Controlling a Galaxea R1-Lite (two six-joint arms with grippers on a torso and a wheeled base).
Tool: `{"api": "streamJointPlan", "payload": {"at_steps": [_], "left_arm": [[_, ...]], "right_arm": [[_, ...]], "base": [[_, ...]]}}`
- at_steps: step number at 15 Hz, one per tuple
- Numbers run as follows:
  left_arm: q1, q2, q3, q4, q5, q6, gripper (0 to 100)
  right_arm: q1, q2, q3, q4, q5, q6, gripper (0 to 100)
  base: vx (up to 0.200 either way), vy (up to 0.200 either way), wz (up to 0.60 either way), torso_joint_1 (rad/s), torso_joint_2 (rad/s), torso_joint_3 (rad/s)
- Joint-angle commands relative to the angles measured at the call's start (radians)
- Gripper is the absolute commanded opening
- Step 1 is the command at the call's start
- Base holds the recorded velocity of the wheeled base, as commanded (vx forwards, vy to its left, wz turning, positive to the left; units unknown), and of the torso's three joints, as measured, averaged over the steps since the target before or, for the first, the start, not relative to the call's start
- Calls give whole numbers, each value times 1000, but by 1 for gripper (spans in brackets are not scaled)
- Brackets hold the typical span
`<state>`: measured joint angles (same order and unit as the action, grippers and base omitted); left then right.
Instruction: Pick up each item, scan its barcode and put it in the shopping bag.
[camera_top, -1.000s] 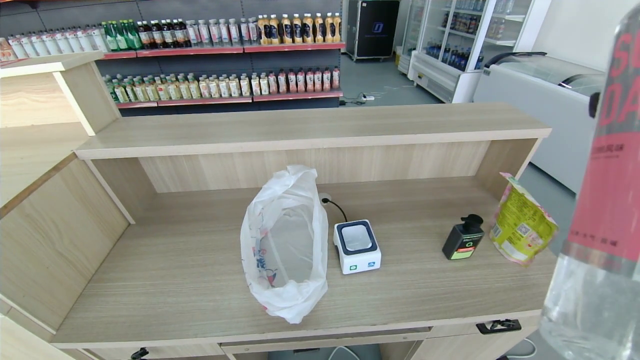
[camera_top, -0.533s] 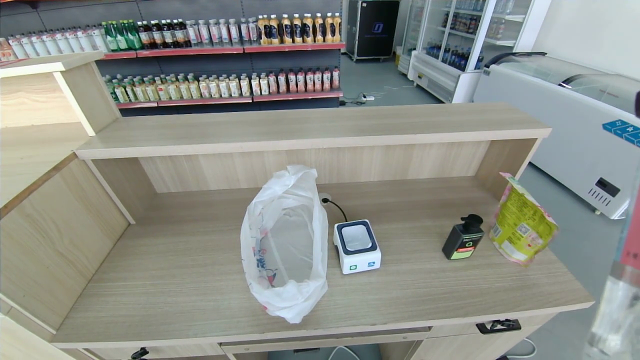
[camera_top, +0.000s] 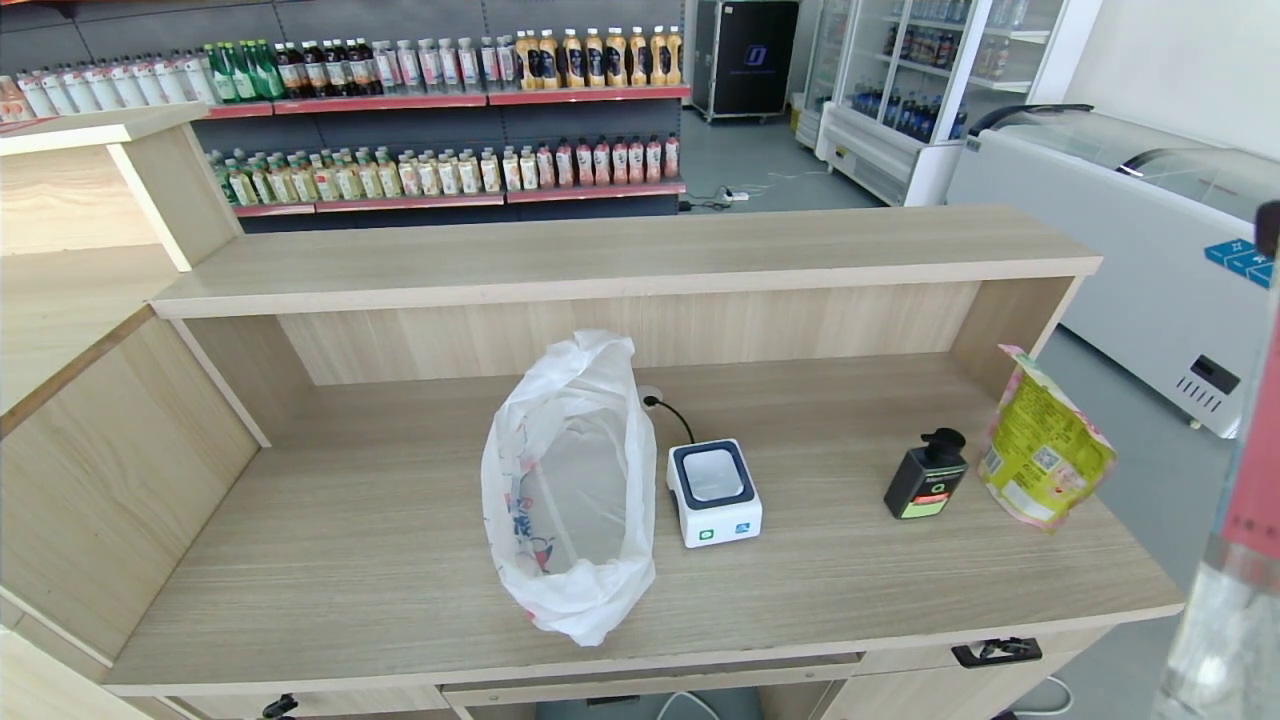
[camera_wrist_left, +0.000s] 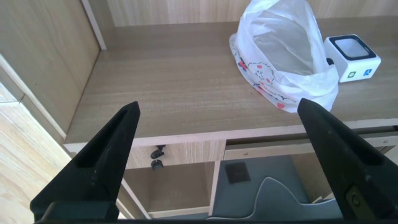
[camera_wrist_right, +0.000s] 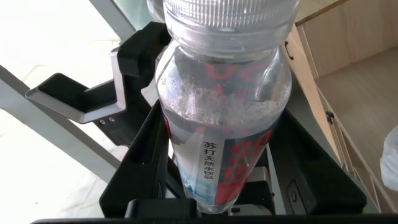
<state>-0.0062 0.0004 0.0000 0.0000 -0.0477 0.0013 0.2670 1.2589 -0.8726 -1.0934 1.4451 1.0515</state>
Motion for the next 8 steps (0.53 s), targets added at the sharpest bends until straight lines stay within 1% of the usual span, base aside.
{"api": "streamJointPlan", "payload": {"at_steps": [1,6,8], "left_arm": [[0,1,0,0,0,0,100],[0,1,0,0,0,0,100],[0,1,0,0,0,0,100]], "right_arm": [[0,10,7,0,1,-18,0],[-2,13,32,0,1,-41,0],[-17,27,49,1,0,-100,0]], "base": [[0,0,0,0,0,0],[0,0,0,0,0,0],[0,0,0,0,0,0]]}}
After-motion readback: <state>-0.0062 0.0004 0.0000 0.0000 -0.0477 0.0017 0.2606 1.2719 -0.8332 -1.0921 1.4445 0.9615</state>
